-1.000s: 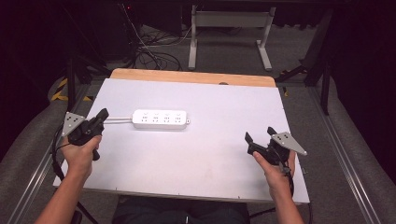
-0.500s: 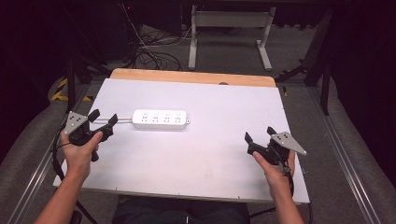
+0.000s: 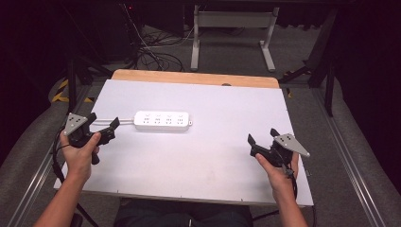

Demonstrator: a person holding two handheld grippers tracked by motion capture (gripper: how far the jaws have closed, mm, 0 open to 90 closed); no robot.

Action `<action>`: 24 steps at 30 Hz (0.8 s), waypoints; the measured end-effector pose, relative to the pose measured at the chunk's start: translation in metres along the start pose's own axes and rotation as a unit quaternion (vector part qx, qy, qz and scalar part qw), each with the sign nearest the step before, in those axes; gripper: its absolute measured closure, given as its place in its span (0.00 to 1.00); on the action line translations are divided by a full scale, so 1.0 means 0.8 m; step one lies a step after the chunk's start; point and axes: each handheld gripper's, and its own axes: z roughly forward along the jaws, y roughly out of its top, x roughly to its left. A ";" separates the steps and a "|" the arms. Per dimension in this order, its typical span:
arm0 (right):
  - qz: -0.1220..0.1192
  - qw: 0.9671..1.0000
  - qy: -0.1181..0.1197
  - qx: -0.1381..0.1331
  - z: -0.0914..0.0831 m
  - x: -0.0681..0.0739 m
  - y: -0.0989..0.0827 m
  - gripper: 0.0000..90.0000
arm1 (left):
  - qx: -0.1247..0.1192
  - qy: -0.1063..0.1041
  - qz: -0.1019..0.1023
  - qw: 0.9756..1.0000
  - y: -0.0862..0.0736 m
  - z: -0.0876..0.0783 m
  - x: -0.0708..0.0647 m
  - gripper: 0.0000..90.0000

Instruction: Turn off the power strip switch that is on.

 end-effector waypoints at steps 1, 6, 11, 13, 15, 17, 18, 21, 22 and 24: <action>0.000 1.000 0.000 0.000 0.000 0.000 0.000 0.13 | 0.001 -0.001 0.001 1.000 0.000 0.000 0.000 0.10; 0.001 1.000 -0.003 -0.003 -0.002 -0.001 0.000 0.13 | 0.004 -0.002 0.005 1.000 0.000 0.001 -0.001 0.09; 0.001 1.000 -0.005 -0.003 -0.003 -0.001 0.001 0.13 | 0.003 0.000 0.007 1.000 -0.001 0.003 -0.001 0.09; 0.001 1.000 -0.006 -0.004 -0.005 0.000 0.001 0.13 | 0.004 -0.001 0.008 1.000 -0.001 0.004 -0.002 0.09; 0.001 1.000 -0.007 -0.007 -0.008 0.001 0.002 0.13 | 0.004 -0.001 0.010 1.000 -0.001 0.004 -0.003 0.08; 0.002 1.000 -0.009 -0.008 -0.010 0.001 0.003 0.13 | 0.003 -0.001 0.011 1.000 -0.001 0.003 -0.004 0.05; 0.000 1.000 -0.010 -0.009 -0.010 0.001 0.003 0.13 | 0.003 0.000 0.013 1.000 -0.001 0.002 -0.004 0.04; 0.000 1.000 -0.014 -0.007 -0.012 0.001 0.002 0.13 | -0.001 0.000 0.011 1.000 0.000 0.000 -0.004 0.05; -0.001 1.000 -0.016 -0.007 -0.012 0.000 0.002 0.13 | 0.001 -0.002 0.013 1.000 0.000 0.000 -0.003 0.05; 0.000 1.000 -0.017 -0.009 -0.013 0.000 0.003 0.13 | 0.003 -0.003 0.012 1.000 -0.001 -0.001 -0.003 0.05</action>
